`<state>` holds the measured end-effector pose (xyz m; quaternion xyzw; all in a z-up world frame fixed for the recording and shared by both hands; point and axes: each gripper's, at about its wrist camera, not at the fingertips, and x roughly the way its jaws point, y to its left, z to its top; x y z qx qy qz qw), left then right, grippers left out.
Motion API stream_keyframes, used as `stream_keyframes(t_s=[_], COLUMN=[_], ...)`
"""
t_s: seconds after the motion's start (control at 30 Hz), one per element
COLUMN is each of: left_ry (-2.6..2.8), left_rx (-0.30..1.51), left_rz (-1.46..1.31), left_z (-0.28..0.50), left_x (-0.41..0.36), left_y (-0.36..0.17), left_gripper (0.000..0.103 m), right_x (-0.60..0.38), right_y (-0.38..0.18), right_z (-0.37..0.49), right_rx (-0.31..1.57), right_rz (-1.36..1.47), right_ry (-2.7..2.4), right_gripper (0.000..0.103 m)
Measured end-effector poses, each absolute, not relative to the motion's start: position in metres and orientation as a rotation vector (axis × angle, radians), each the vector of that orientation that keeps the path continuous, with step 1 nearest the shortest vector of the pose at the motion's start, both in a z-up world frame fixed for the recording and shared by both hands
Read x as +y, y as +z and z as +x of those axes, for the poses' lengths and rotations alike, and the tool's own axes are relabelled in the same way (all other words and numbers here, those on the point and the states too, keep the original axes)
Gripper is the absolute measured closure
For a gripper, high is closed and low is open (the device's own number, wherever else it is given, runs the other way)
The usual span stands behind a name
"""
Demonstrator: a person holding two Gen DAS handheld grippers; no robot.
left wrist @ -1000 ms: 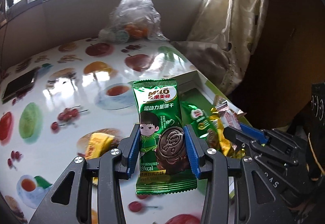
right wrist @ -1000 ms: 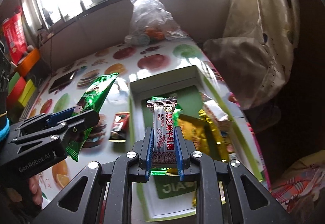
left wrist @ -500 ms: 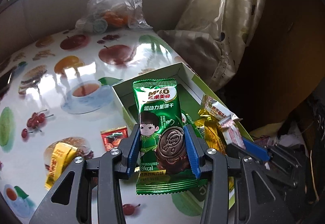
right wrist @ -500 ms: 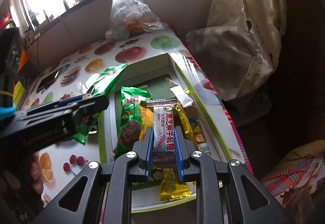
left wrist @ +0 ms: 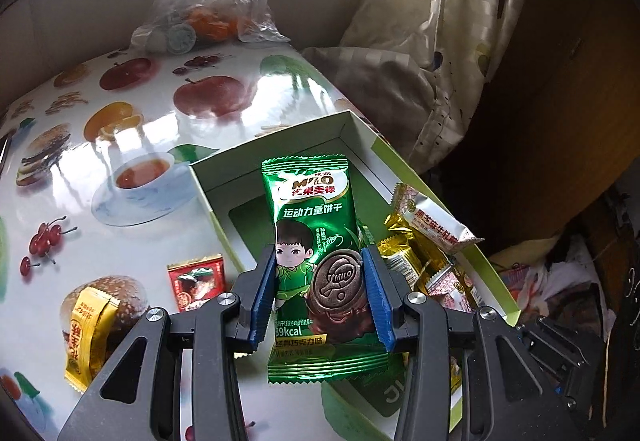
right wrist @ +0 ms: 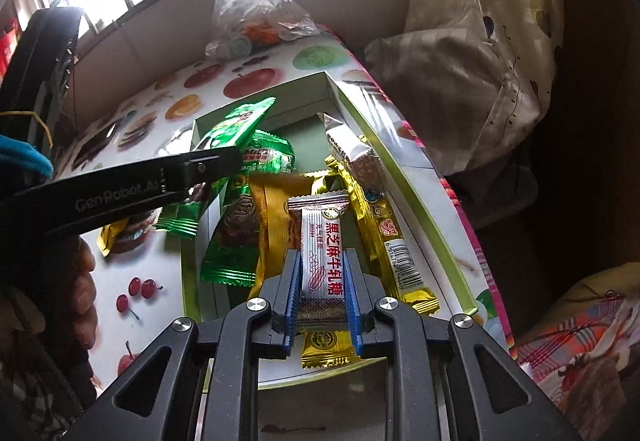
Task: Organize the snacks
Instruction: 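Lower and open both tools to drop the Milo packet and candy bar into the box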
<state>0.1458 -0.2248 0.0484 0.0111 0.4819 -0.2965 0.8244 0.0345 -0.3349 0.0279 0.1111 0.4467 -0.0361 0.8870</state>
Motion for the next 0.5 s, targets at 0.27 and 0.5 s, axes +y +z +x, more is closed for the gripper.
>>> stream_keyframes(t_s=[0.27,0.5], left_ry=[-0.645,-0.641], left_rx=[1.031,1.031], left_rz=[0.024,0.015], left_z=[0.1452,0.1447], left_x=[-0.2275,-0.2247], left_y=[0.0464,0.0483], left_gripper=[0.060,0.057], right_x=[-0.3324,-0.3303], right_y=[0.0292,0.0320], right_z=[0.0348,0.0343], right_rx=[0.927,0.919], right_rz=[0.228,0.220], right_ry=[-0.074,-0.089], right_gripper=[0.083,0.077])
